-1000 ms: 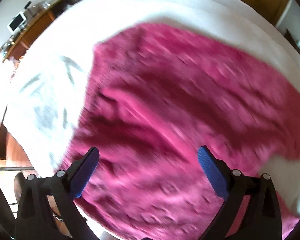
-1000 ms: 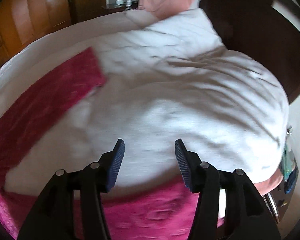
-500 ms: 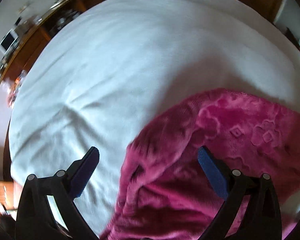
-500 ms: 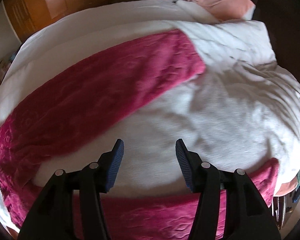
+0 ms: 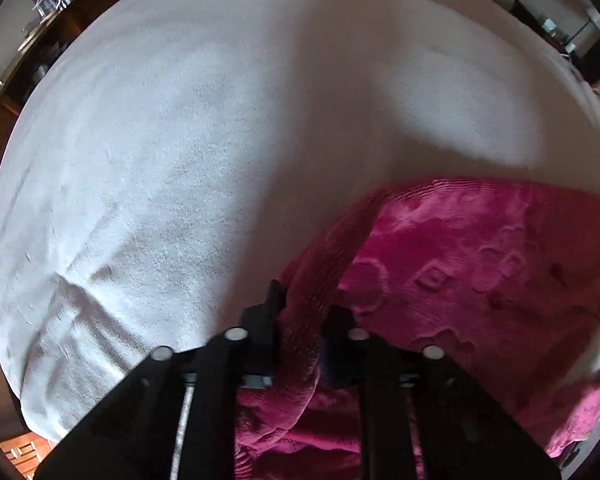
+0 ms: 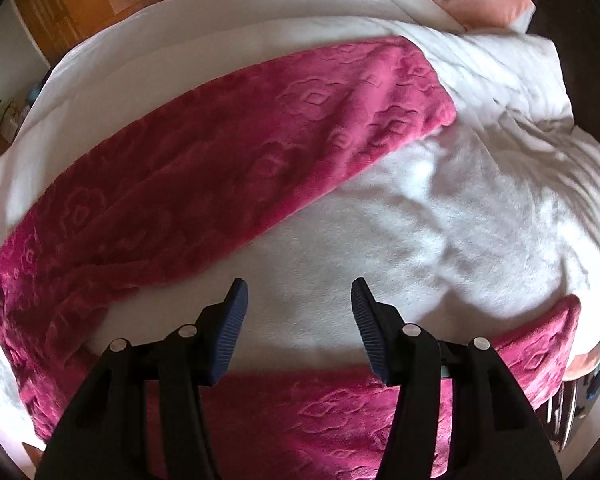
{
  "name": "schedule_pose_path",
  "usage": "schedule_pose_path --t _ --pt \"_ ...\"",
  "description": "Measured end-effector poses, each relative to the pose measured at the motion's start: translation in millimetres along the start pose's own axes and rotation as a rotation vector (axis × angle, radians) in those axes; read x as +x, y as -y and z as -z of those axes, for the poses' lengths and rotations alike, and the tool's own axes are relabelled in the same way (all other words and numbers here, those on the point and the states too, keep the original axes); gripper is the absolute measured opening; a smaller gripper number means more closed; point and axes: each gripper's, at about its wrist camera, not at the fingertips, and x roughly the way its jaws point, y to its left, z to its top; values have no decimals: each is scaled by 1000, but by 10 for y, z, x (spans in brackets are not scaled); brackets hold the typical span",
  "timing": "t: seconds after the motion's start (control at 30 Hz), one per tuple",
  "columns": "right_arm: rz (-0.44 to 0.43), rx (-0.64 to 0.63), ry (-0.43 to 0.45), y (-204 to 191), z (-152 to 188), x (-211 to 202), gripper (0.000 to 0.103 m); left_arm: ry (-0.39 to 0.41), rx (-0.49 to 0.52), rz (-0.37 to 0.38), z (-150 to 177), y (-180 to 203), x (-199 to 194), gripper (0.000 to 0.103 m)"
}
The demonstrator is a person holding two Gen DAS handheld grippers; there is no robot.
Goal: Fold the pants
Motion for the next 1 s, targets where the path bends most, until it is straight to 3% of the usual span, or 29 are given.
schedule_pose_path --t 0.2,0.53,0.83,1.0 --pt "-23 130 -2 381 -356 111 55 41 -18 58 338 -26 -368 10" --pt "-148 311 -10 876 -1583 607 55 36 -59 33 1076 29 -836 10" --pt "-214 358 -66 890 -2623 1163 55 9 -122 0 1687 281 -1123 10" --pt "-176 434 -137 891 -2940 1537 55 11 -157 -31 1835 307 -1233 10"
